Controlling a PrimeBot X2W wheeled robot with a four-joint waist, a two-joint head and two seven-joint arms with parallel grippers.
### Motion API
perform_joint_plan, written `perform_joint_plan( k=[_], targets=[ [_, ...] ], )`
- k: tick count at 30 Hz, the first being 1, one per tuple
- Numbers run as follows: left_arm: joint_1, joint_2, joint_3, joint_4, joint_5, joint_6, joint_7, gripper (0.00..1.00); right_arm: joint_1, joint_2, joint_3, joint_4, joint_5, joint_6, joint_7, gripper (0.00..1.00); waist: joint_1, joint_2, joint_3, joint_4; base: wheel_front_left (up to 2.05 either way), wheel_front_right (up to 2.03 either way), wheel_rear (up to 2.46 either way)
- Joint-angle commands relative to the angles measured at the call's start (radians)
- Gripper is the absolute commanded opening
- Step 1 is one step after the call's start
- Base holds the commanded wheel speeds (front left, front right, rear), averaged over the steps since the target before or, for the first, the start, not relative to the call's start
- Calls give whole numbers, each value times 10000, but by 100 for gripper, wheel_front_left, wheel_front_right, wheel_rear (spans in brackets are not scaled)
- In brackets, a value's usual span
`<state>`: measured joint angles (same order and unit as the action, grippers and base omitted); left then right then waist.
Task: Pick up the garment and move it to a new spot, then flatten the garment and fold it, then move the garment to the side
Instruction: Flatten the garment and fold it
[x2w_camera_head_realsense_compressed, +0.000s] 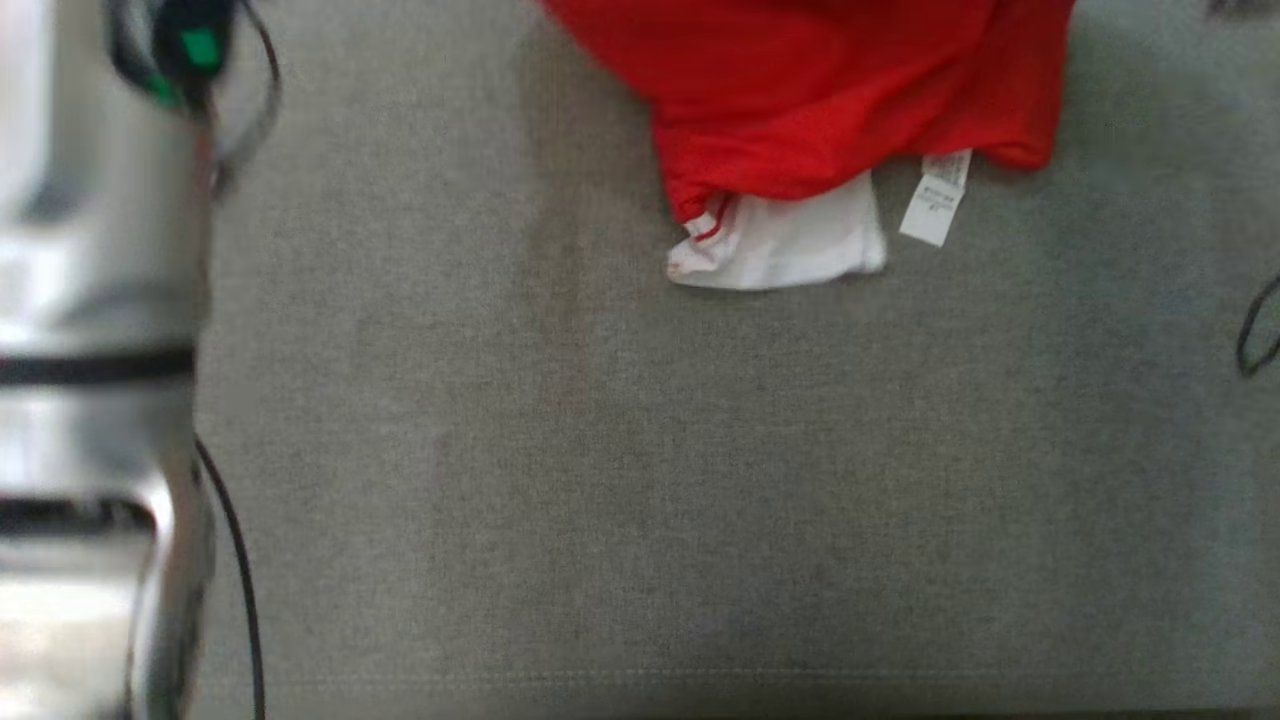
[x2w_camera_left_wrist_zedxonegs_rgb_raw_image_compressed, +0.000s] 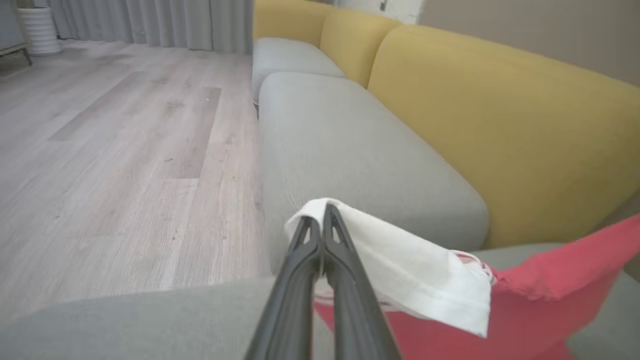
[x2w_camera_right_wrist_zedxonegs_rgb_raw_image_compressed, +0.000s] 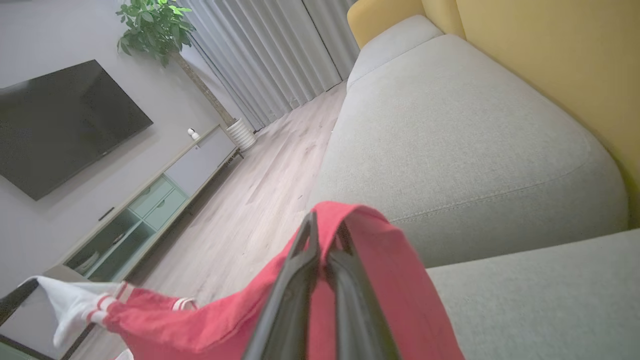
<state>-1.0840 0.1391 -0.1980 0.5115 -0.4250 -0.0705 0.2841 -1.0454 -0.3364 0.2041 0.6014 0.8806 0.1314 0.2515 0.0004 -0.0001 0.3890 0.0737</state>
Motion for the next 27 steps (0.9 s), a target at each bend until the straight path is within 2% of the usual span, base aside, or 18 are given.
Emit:
perform_joint_plan(
  k=[1,10,16,21,27],
  targets=[
    [-1247,261,498,198,-15,-23,-317,0,-930,-85,194,-63,198,-7,-33,0,-4,1,569,-68,0,0,0],
    [-5640,74,830,2741,-94,36,-1477,0,-4638,-189,394,1593,412,-7,-966,0,-4,1,1026,-166,0,0,0],
    [-7658,110,752,4029,38,-7,-2037,0,-6557,-268,515,2364,597,-7,-1519,0,-4,1,977,-273,0,0,0],
    [-8465,102,579,4965,44,-209,-2183,0,-7094,-528,1049,2746,699,-7,-1491,0,-4,1,755,-263,0,0,0],
    [-8225,177,207,6016,47,-459,-1849,0,-6589,-999,1777,2821,987,-7,-1235,0,-4,1,600,-131,0,0,0]
  ],
)
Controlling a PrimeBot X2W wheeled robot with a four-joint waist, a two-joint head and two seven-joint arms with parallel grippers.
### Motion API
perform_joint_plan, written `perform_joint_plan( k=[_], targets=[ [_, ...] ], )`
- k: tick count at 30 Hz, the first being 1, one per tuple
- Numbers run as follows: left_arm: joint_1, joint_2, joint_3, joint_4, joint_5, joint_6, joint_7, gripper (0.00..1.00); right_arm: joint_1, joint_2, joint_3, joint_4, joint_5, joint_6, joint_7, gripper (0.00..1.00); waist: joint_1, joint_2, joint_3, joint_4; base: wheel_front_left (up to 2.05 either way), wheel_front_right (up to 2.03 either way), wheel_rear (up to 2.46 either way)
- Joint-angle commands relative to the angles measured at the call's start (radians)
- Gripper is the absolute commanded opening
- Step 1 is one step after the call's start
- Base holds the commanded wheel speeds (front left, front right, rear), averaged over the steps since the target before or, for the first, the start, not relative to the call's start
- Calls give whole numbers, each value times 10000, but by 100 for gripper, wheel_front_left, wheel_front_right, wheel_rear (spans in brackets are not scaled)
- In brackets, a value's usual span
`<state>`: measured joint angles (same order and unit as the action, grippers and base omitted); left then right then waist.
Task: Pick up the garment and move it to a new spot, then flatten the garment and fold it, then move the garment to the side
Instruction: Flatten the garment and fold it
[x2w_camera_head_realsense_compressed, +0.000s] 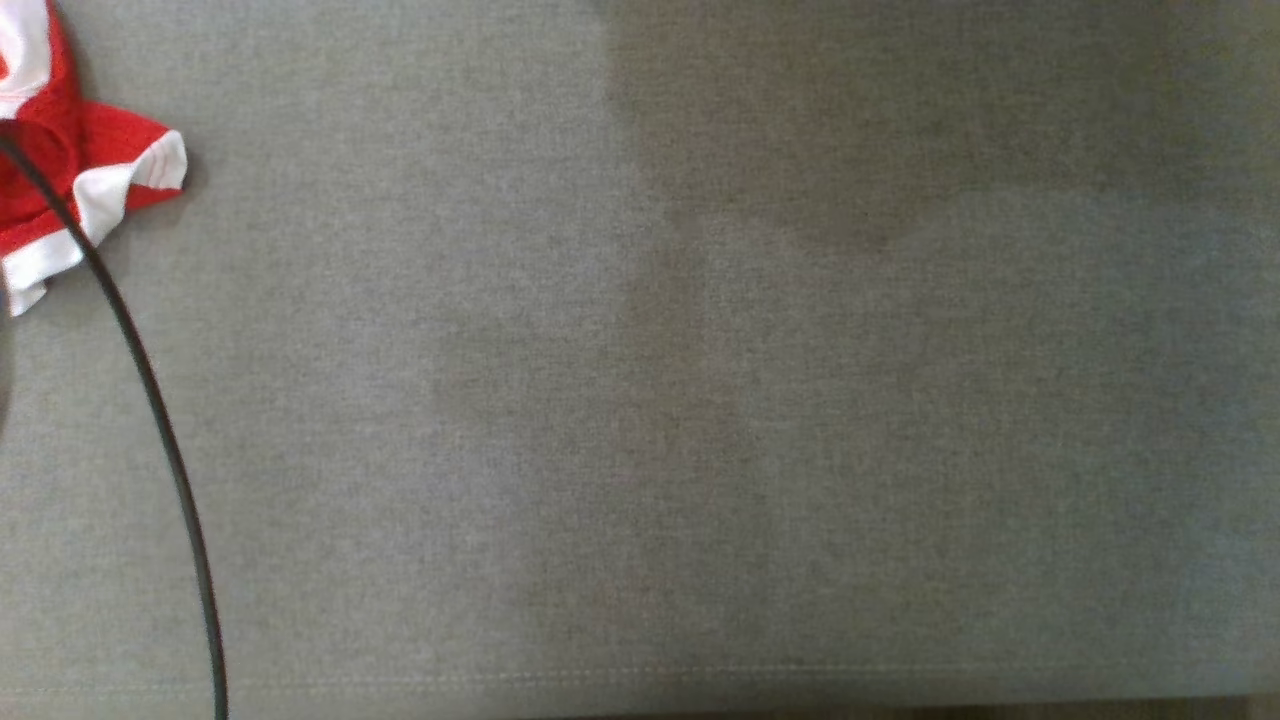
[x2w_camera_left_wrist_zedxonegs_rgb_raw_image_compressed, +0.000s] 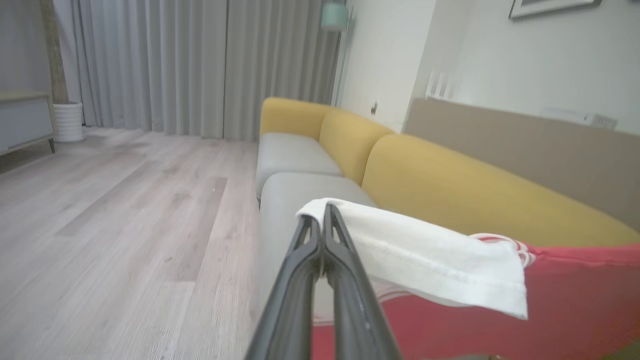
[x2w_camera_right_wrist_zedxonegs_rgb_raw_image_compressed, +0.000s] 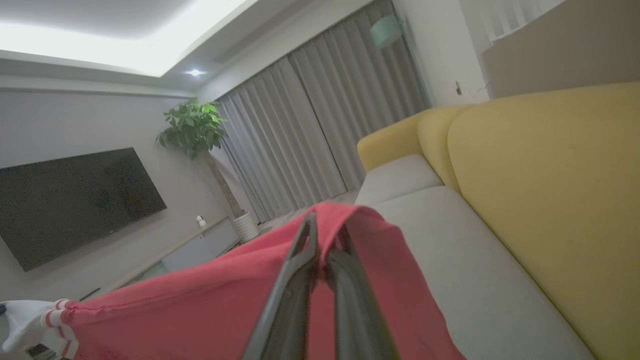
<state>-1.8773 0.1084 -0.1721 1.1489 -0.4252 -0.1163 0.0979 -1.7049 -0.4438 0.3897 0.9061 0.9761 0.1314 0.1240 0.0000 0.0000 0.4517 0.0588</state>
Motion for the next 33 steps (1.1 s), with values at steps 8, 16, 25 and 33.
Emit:
perform_joint_plan(
  k=[8,16,25,33],
  targets=[
    [2108,628,-1119,101,-542,-138,656,0,3130,-295,1366,-831,1225,-7,655,0,0,0,-1010,-16,0,0,0],
    [6392,1997,-3467,-2859,-3224,-142,4082,0,7006,-1125,3180,-2202,2607,-7,1808,0,0,0,-3028,-177,0,0,0],
    [10731,4897,-4660,-7402,-5779,-59,8460,0,9610,-2354,4592,-3328,3486,-7,3967,0,0,0,-4330,-314,0,0,0],
    [13669,7030,-4708,-11900,-7417,1500,10916,0,11403,-3609,5410,-4346,3914,-7,5794,0,0,0,-4469,-351,0,0,0]
  ],
)
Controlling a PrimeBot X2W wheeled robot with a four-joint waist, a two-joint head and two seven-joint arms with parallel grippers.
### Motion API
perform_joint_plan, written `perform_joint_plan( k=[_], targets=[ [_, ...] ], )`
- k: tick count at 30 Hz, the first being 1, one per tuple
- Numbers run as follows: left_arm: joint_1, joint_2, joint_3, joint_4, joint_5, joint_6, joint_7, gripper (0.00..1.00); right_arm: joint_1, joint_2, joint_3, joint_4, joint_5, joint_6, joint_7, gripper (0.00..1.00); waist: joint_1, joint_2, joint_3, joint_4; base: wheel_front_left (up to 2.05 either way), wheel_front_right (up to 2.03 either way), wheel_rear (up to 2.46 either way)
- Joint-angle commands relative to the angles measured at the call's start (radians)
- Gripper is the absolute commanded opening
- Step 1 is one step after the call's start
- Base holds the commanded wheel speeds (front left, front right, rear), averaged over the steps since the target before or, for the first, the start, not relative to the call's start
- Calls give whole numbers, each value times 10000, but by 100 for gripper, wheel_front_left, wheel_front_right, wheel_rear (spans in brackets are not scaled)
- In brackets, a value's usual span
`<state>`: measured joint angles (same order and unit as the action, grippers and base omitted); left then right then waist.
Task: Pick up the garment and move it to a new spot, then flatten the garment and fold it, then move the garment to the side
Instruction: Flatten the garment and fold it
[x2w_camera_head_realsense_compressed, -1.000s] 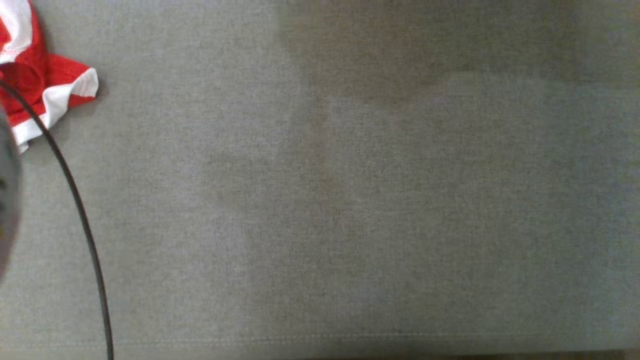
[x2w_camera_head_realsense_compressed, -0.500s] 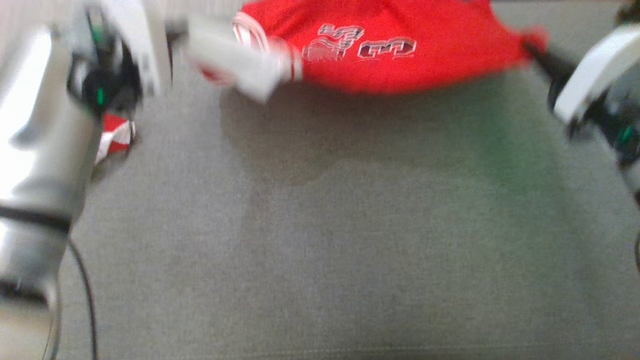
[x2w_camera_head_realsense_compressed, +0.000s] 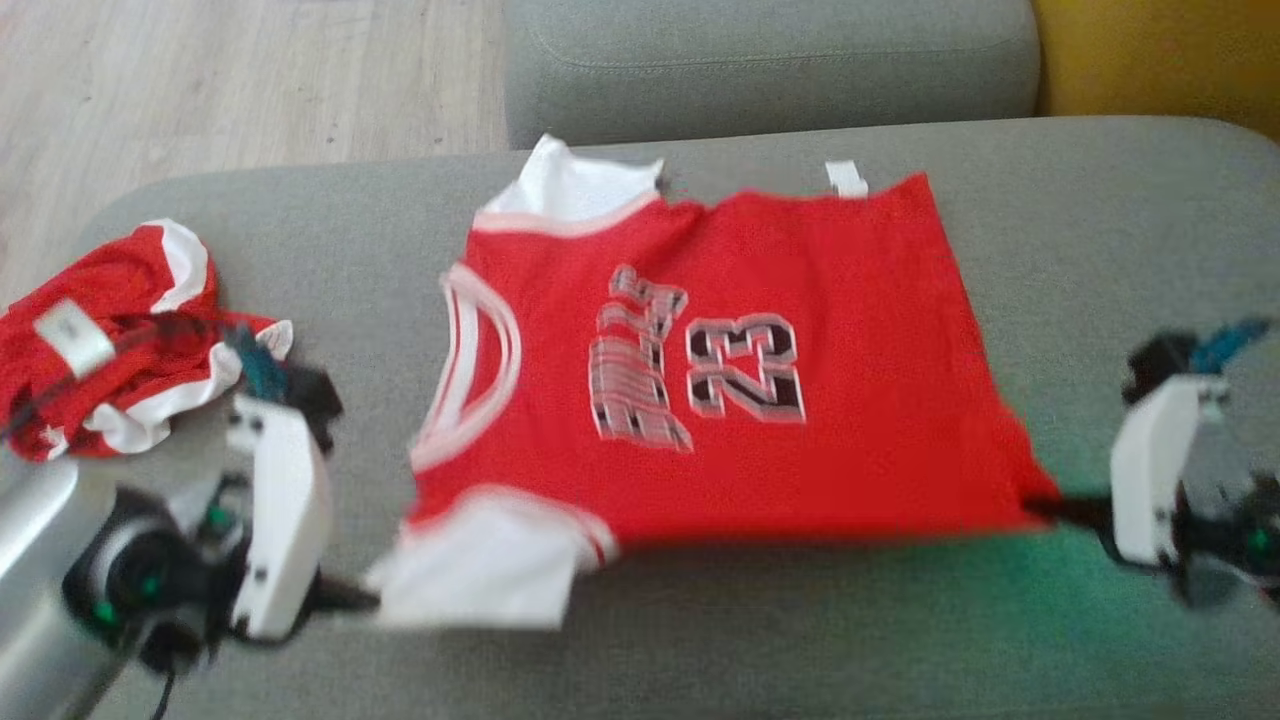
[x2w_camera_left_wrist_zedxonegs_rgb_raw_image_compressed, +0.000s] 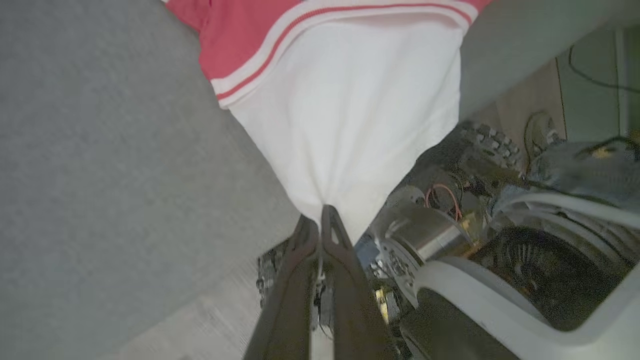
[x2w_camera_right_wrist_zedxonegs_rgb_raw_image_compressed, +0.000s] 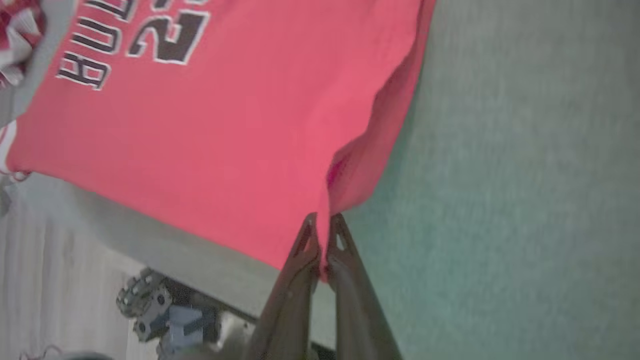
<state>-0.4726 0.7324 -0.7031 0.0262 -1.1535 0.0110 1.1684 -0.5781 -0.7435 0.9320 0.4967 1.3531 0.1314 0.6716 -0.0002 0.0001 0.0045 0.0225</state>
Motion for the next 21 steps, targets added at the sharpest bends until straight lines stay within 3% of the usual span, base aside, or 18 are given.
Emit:
perform_joint_plan(
  k=[1,6,11,16,21],
  targets=[
    [-119,998,601,-1152,-304,425,419,0,348,-811,88,-414,251,-7,721,0,2,-1,11,23,0,0,0],
    [705,1831,733,-2958,-907,1230,1048,0,962,-1941,192,-1528,632,-7,2182,0,2,-1,122,4,0,0,0],
    [805,2081,915,-3537,-1170,1566,1238,0,994,-2284,-44,-2098,728,-7,2628,0,2,-1,330,-93,0,0,0],
    [144,1919,1099,-3424,-1323,1724,1572,0,601,-2029,-421,-2075,766,-7,3197,0,2,-1,717,-156,0,0,0],
    [-1250,1236,990,-2400,-1030,1735,1991,0,-275,-1340,-856,-1453,648,-7,3762,0,2,-1,1194,-225,0,0,0]
  ],
)
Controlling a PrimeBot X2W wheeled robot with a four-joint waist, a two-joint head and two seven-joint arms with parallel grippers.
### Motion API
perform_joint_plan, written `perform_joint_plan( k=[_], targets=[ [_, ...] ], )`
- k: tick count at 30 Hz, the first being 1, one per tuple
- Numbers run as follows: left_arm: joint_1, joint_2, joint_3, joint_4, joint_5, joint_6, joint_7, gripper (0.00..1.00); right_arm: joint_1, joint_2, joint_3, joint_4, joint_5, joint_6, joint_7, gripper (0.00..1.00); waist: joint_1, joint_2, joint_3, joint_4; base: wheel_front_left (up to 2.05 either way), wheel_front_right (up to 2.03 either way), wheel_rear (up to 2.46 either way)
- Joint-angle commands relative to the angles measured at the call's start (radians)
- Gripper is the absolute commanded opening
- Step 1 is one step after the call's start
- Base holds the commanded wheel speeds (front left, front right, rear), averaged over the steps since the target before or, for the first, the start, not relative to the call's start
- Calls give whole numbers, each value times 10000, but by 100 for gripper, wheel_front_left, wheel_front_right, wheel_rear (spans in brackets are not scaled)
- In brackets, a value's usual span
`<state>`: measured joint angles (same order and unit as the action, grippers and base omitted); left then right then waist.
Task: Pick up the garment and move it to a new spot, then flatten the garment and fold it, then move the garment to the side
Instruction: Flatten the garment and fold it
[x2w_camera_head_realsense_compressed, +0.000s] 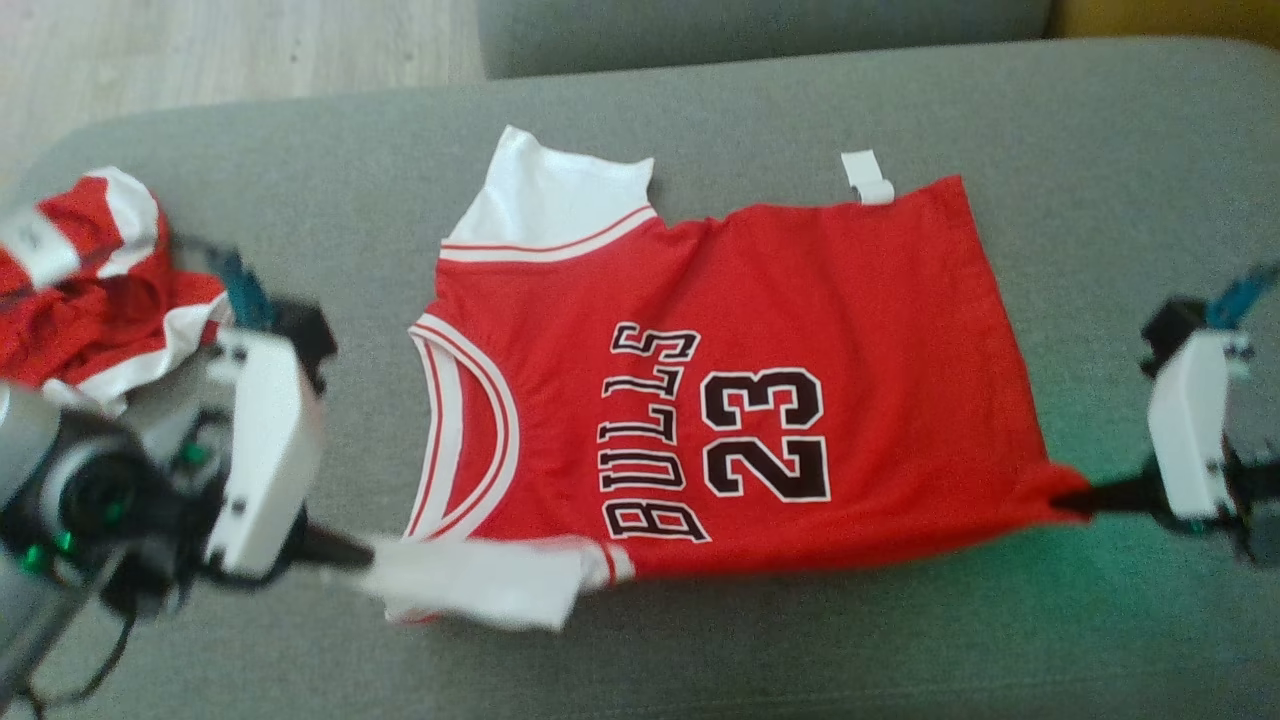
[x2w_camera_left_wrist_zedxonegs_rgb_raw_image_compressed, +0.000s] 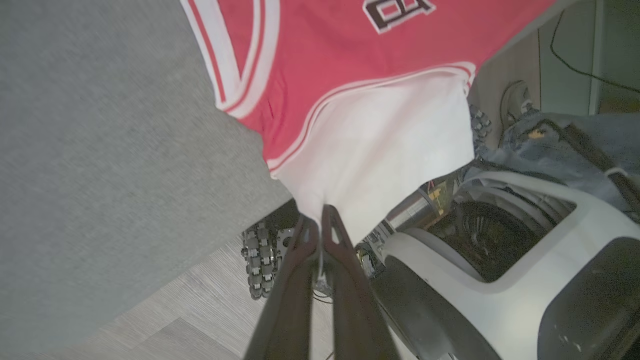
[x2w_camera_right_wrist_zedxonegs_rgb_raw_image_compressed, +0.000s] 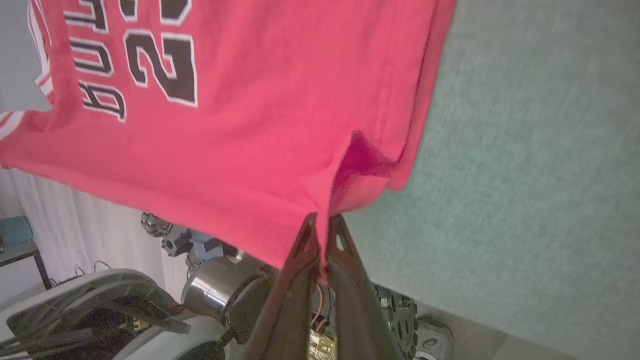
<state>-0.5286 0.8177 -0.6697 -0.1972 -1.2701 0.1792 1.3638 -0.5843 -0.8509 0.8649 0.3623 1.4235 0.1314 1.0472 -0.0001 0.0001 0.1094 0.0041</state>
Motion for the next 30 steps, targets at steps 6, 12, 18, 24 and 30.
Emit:
perform_joint_plan(
  k=[6,12,18,24,30],
  targets=[
    [-2212,-725,248,1565,818,-137,111,0,-1393,830,-539,1261,-621,-7,381,0,1,-1,585,-115,0,0,0],
    [-3095,-1614,45,3247,1317,-441,-374,0,-1958,1693,-739,2356,-1185,-7,370,0,1,-1,851,-187,0,0,0],
    [-3298,-2188,142,4663,1603,-836,-1475,94,-2231,2413,-1084,3081,-1482,-7,-167,100,1,-1,955,-314,0,0,0],
    [-3209,-2406,356,5541,1903,-1432,-2932,100,-2166,2786,-1779,3302,-1420,-7,-1511,100,1,-1,654,-351,0,0,0],
    [-2857,-2594,857,5649,2333,-1952,-5367,100,-1632,2933,-2857,2671,-1211,-7,-4157,100,1,-1,135,-290,0,0,0]
  ],
)
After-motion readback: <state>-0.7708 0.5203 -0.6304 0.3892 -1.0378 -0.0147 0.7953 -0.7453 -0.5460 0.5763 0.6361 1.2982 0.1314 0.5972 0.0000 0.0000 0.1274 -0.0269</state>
